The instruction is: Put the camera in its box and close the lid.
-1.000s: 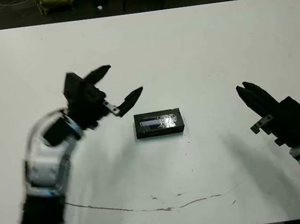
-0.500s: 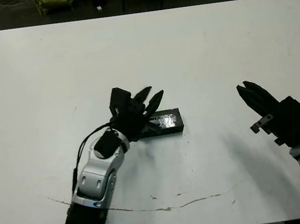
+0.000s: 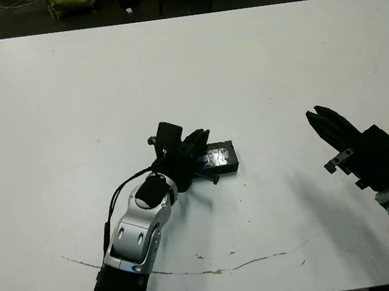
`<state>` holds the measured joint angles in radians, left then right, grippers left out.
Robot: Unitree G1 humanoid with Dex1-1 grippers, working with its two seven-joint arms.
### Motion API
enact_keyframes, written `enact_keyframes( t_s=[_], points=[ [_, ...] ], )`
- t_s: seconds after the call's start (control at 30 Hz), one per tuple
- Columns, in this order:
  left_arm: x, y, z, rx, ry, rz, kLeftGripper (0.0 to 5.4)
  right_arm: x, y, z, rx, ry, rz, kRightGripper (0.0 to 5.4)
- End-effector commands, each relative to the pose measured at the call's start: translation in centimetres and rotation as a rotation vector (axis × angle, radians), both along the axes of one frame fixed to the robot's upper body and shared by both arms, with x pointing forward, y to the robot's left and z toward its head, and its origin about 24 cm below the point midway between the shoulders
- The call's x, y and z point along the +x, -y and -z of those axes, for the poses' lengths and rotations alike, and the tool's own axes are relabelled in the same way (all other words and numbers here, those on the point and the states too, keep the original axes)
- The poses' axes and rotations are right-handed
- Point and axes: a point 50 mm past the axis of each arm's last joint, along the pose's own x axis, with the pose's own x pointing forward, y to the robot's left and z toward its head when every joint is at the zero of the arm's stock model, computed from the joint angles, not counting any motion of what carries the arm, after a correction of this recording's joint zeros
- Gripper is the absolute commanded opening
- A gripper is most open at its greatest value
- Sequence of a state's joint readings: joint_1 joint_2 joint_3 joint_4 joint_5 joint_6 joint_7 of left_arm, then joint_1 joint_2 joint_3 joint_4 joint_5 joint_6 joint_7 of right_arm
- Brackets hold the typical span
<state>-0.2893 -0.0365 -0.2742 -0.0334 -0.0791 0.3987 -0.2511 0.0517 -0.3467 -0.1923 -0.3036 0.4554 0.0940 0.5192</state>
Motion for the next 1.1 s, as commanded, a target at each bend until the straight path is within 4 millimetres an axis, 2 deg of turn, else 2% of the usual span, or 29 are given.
enact_keyframes(
  t_s=[0.03,0.33,0.83,0.97,1.1],
  points=[
    [-0.5,-1.1,3.0,0.099,-0.115,-0.01,0.02,-0.2,0.2,0.4,-0.024,-0.03,0.017,0.0],
    [-0.5,-2.4,5.3,0.195,-0.238,-0.024,0.02,-0.3,0.2,0.5,-0.016,-0.025,0.01,0.0],
    [-0.2,-2.7,6.4,0.228,-0.296,-0.019,0.02,-0.3,0.2,0.6,-0.023,-0.022,0.004,0.0],
    [-0.4,-2.8,5.8,0.206,-0.26,-0.013,0.02,-0.3,0.2,0.7,-0.023,-0.021,0.007,0.0],
    [-1.2,-3.0,3.5,0.129,-0.153,0.003,0.02,-0.3,0.1,0.7,-0.016,-0.025,0.007,0.0]
  ],
)
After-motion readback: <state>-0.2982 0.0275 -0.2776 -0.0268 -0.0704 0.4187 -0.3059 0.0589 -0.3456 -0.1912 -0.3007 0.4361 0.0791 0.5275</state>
